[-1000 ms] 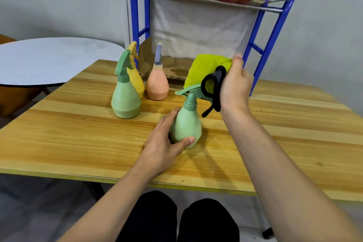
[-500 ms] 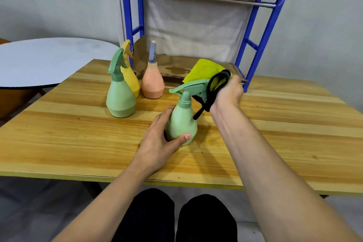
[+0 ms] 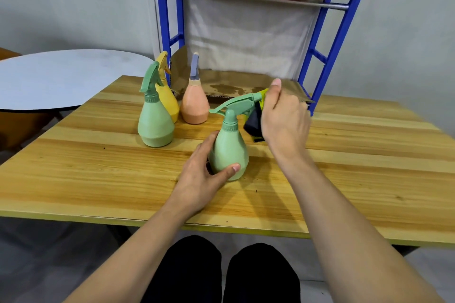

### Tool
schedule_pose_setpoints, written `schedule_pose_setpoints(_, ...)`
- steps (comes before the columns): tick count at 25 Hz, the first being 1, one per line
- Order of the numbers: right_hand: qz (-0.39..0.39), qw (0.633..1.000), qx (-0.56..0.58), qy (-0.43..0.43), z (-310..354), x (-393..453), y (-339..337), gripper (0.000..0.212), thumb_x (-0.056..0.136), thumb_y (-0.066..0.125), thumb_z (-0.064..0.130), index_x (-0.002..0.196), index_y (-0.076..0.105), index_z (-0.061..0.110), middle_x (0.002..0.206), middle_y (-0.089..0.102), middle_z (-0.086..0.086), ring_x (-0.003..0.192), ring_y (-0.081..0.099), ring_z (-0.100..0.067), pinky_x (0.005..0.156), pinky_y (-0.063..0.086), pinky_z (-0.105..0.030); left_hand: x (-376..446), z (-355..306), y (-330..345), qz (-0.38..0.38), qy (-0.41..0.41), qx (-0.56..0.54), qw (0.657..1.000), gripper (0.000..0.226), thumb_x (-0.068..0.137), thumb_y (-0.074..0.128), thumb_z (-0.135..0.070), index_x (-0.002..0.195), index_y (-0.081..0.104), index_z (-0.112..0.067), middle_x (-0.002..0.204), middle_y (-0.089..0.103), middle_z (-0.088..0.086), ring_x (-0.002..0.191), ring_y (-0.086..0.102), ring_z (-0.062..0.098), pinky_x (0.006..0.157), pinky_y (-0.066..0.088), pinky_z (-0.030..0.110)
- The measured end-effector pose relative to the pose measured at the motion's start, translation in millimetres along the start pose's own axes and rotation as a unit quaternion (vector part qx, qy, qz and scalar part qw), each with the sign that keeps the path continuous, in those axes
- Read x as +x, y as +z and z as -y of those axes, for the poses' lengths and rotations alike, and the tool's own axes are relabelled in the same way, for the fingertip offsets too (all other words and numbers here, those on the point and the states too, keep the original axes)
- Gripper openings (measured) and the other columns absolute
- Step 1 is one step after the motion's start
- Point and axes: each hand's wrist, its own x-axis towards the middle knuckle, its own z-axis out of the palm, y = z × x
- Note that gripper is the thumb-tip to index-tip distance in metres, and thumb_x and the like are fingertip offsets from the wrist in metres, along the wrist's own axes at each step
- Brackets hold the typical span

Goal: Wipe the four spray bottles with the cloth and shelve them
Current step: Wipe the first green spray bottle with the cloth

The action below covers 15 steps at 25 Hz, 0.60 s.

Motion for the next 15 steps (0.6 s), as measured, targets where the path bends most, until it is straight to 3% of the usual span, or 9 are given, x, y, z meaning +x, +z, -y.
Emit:
schedule_pose_setpoints(2, -0.051, 0.998, -0.023, -0.029, -6.3, 10.0, -12.8, 0.056, 0.109, 0.023, 0.040, 0.081, 0.063, 0.012, 0.074, 0.062, -0.013, 0.065, 0.050, -0.032, 0.057, 0.020, -0.033, -1.3, -1.6, -0.8, 0.007, 0.005, 0.015, 1.000, 0.087, 0.077, 0.076, -0.061, 0.152, 0.032, -0.050, 0.148, 0.045, -0.025, 0.139, 0.043, 0.000, 0.115, 0.044, 0.044)
schedule_pose_setpoints(4, -0.086, 0.995, 0.045, -0.020, -6.9, 21.0, -22.9, 0.047, 0.108, 0.025, 0.040, 0.078, 0.053, 0.017, 0.071, 0.057, -0.005, 0.068, 0.051, -0.029, 0.060, 0.021, -0.032, -1.3, -2.2, 0.6, 0.011, 0.003, 0.022, 1.000, 0.086, 0.079, 0.079, -0.056, 0.151, 0.032, -0.052, 0.145, 0.044, -0.028, 0.138, 0.043, -0.001, 0.115, 0.044, 0.044)
schedule_pose_setpoints(7, -0.042, 0.986, 0.064, -0.146, 2.9, 13.4, -15.0, 0.039, 0.107, 0.029, 0.043, 0.088, 0.053, 0.019, 0.071, 0.052, 0.005, 0.066, 0.050, -0.019, 0.060, 0.031, -0.033, -1.3, -2.3, 1.3, 0.008, 0.005, 0.023, 1.000, 0.086, 0.080, 0.079, -0.054, 0.151, 0.032, -0.052, 0.144, 0.045, -0.028, 0.138, 0.043, -0.001, 0.115, 0.045, 0.044)
schedule_pose_setpoints(10, -0.020, 0.972, 0.004, -0.234, 9.2, 0.2, 2.7, 0.039, 0.105, 0.035, 0.043, 0.089, 0.060, 0.018, 0.076, 0.060, 0.001, 0.069, 0.059, -0.024, 0.058, 0.037, -0.034, -1.2, -1.4, 1.0, 0.003, 0.004, 0.019, 1.000, 0.089, 0.078, 0.077, -0.058, 0.154, 0.031, -0.047, 0.148, 0.044, -0.025, 0.140, 0.041, -0.001, 0.115, 0.044, 0.044)
schedule_pose_setpoints(13, -0.034, 0.982, 0.011, -0.184, 13.5, 6.8, 6.5, 0.046, 0.106, 0.034, 0.039, 0.067, 0.050, 0.019, 0.064, 0.051, 0.003, 0.060, 0.056, -0.028, 0.057, 0.029, -0.033, -0.8, -1.6, 2.2, 0.007, 0.000, 0.020, 1.000, 0.089, 0.078, 0.076, -0.060, 0.154, 0.031, -0.047, 0.150, 0.045, -0.022, 0.141, 0.042, 0.002, 0.115, 0.044, 0.045)
schedule_pose_setpoints(15, 0.010, 0.994, 0.083, -0.074, 16.0, 15.5, 4.8, 0.053, 0.105, 0.036, 0.038, 0.055, 0.039, 0.020, 0.055, 0.045, 0.004, 0.057, 0.048, -0.025, 0.058, 0.027, -0.033, -0.9, -1.9, 1.2, 0.009, 0.002, 0.016, 1.000, 0.089, 0.077, 0.076, -0.061, 0.153, 0.030, -0.049, 0.152, 0.044, -0.022, 0.142, 0.042, 0.003, 0.115, 0.044, 0.046)
